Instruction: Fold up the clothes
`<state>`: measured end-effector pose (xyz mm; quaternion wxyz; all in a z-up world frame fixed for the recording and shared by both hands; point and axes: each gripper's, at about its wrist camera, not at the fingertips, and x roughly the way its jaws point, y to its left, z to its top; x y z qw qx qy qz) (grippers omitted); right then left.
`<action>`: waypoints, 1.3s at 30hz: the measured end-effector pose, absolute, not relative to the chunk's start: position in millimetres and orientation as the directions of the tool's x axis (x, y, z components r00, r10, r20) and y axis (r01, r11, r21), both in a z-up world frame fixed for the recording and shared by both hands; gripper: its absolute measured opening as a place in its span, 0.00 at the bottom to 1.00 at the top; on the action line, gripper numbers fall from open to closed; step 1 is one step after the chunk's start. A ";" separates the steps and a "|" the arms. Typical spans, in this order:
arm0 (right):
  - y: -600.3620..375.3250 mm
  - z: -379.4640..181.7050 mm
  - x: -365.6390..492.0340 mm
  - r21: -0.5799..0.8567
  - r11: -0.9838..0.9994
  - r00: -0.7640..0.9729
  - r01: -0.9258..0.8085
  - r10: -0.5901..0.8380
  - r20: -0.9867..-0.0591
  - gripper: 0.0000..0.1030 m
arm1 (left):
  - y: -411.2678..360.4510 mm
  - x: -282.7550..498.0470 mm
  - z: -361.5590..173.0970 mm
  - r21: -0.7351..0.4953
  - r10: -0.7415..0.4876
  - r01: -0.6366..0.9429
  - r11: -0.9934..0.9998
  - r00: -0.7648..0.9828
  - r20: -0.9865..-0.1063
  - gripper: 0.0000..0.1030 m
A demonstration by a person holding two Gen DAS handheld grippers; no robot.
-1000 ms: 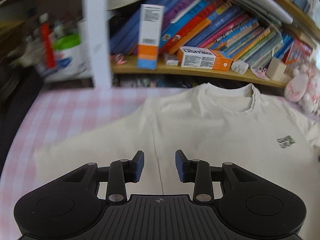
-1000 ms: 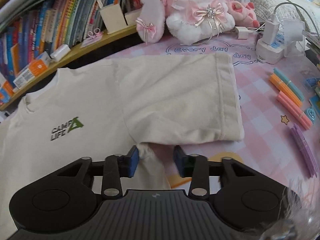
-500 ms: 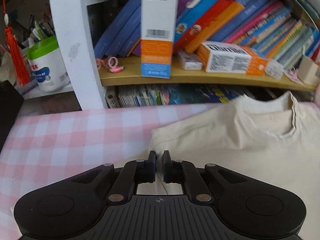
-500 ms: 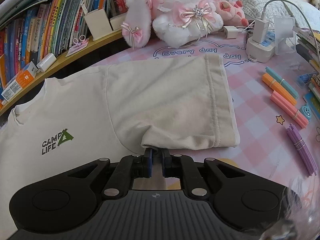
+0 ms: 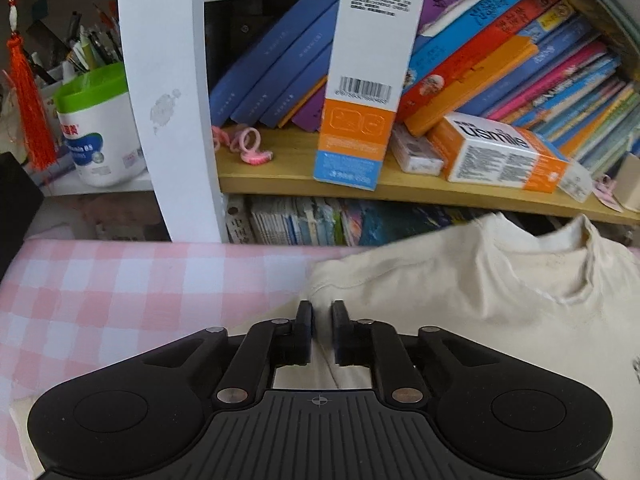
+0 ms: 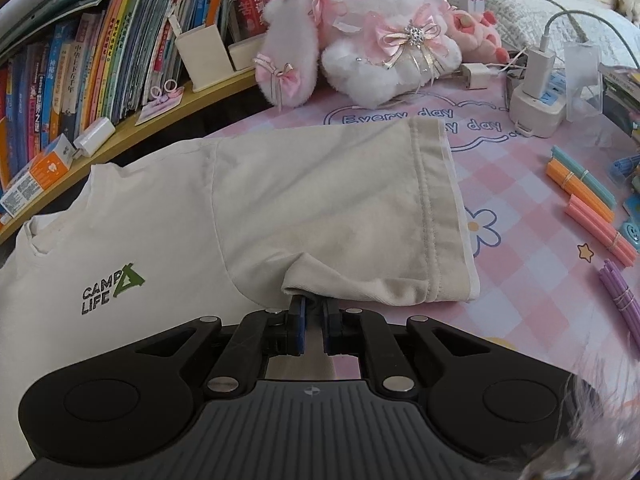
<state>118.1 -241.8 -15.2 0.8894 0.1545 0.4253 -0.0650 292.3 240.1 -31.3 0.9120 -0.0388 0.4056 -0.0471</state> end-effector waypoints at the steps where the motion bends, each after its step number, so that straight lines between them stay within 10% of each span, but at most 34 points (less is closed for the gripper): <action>1: -241.0 -14.6 117.5 0.216 0.947 0.626 0.236 0.022 -0.779 0.10 | 243.3 286.0 -27.9 -0.118 -0.122 0.050 0.992 0.660 -0.741 0.26; 11: -235.7 -1.6 47.1 0.137 0.989 0.621 0.061 0.070 -0.780 0.32 | 267.8 101.2 -6.5 -0.164 -0.135 0.021 0.986 0.680 -0.720 0.35; 21: -240.0 -8.1 -23.6 0.088 0.996 0.605 -0.002 0.071 -0.793 0.33 | 246.6 13.4 -31.7 -0.191 -0.069 -0.110 0.975 0.672 -0.737 0.44; 24: -239.6 -12.3 -32.9 0.075 0.997 0.600 -0.019 0.072 -0.797 0.31 | 239.6 12.6 -31.2 -0.170 -0.067 -0.093 0.981 0.659 -0.749 0.32; 26: -241.5 -14.3 -39.3 0.075 0.997 0.613 -0.023 0.073 -0.786 0.23 | 238.6 12.0 -30.0 -0.165 -0.073 -0.085 0.983 0.643 -0.762 0.03; 28: -244.8 -15.6 -42.0 0.056 0.998 0.621 -0.016 0.054 -0.782 0.02 | 241.9 12.4 -29.6 -0.166 -0.072 -0.092 0.982 0.629 -0.774 0.01; 39: -256.1 -17.0 -43.0 0.062 0.997 0.627 0.038 0.024 -0.779 0.02 | 251.0 7.7 -31.7 -0.164 -0.051 -0.113 0.980 0.652 -0.756 0.06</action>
